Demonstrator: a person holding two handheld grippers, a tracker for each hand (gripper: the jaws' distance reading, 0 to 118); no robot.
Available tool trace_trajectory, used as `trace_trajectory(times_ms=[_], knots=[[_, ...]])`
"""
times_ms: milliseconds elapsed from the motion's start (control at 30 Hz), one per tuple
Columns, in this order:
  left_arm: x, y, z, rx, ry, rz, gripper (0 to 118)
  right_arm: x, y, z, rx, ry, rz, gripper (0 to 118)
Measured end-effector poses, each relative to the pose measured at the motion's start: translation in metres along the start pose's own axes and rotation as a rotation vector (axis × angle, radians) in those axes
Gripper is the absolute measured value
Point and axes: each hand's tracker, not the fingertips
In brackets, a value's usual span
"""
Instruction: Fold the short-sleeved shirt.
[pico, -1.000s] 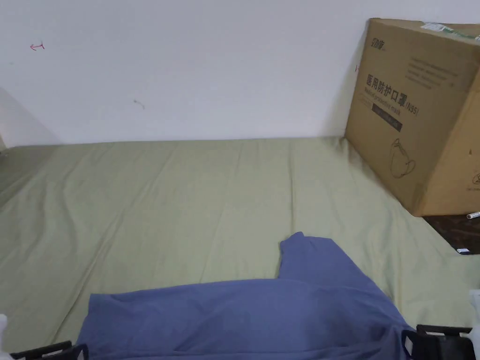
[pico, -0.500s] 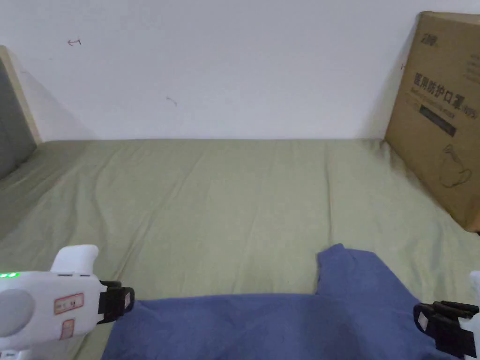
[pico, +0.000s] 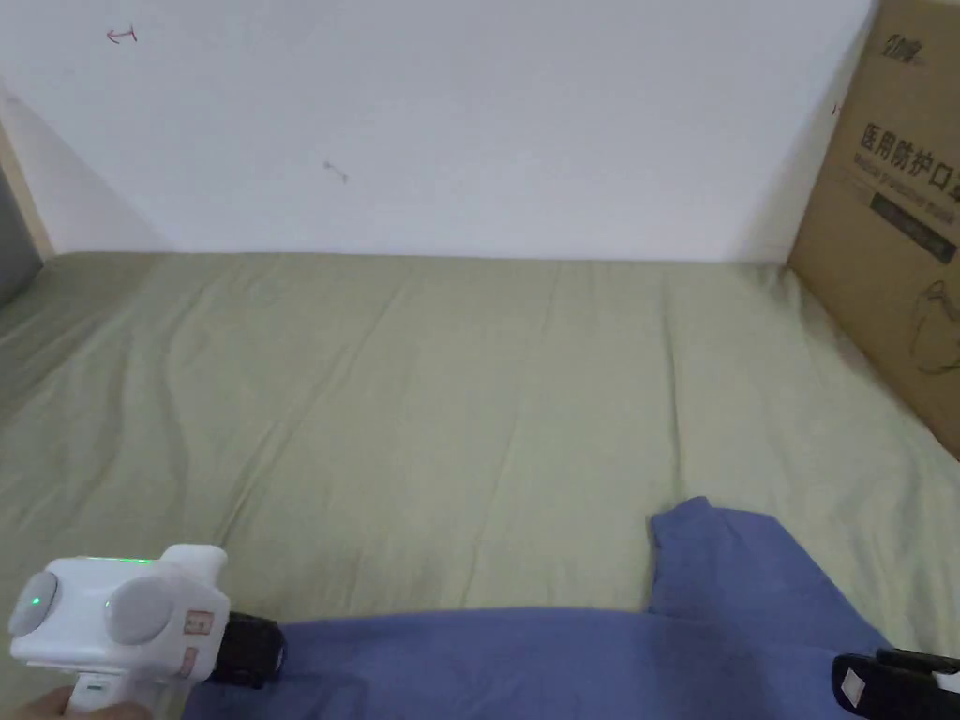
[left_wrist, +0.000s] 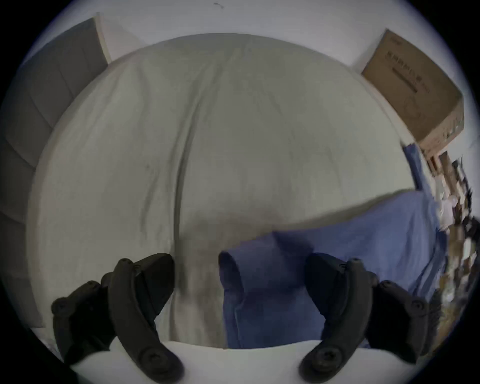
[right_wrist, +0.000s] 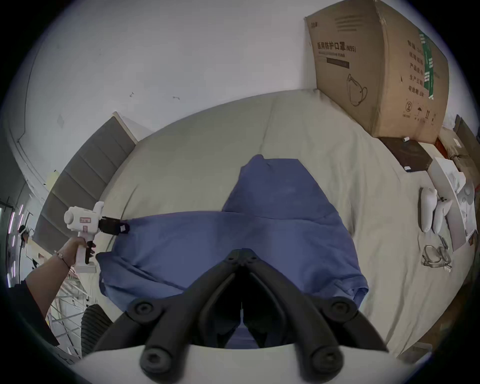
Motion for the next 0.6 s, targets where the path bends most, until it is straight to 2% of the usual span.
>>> trace_trajectory(times_ms=[67, 100, 167, 200, 267, 300, 333, 367, 400, 433, 467, 500, 600], knots=[[0.010, -0.006, 0.014, 0.090, -0.062, -0.042, 40, 0.008, 0.002, -0.004, 0.000, -0.004, -0.010, 0], [0.012, -0.006, 0.023, 0.115, -0.058, -0.056, 2, 0.013, 0.001, -0.008, 0.004, 0.002, -0.019, 0], [0.014, -0.008, 0.038, 0.146, -0.055, -0.062, 3, 0.024, 0.009, -0.016, 0.016, 0.052, -0.042, 0], [0.014, -0.010, 0.054, 0.184, -0.097, -0.041, 3, 0.030, 0.016, -0.021, 0.030, 0.085, -0.049, 0], [0.011, -0.012, 0.075, 0.210, -0.170, 0.008, 3, 0.043, 0.033, -0.035, 0.062, 0.053, -0.053, 0], [0.010, -0.014, 0.085, 0.217, -0.156, 0.010, 3, 0.050, 0.043, -0.044, 0.071, 0.031, -0.056, 0], [0.016, -0.014, 0.094, 0.226, -0.150, 0.007, 3, 0.056, 0.056, -0.057, 0.062, 0.009, -0.048, 9], [0.016, -0.016, 0.102, 0.227, -0.153, 0.004, 3, 0.065, 0.066, -0.075, 0.038, -0.028, -0.032, 38], [0.015, -0.018, 0.109, 0.232, -0.161, 0.002, 3, 0.073, 0.076, -0.092, -0.003, -0.057, -0.026, 83], [0.015, -0.020, 0.116, 0.227, -0.165, 0.000, 3, 0.081, 0.085, -0.112, -0.058, -0.100, -0.034, 118], [0.018, -0.019, 0.118, 0.230, -0.163, 0.000, 3, 0.088, 0.097, -0.123, -0.010, -0.113, -0.029, 116], [0.018, -0.022, 0.123, 0.235, -0.155, 0.004, 3, 0.112, 0.097, -0.155, -0.080, -0.136, -0.063, 116], [0.019, -0.023, 0.129, 0.235, -0.143, 0.023, 3, 0.139, 0.102, -0.201, -0.195, -0.210, -0.110, 116]])
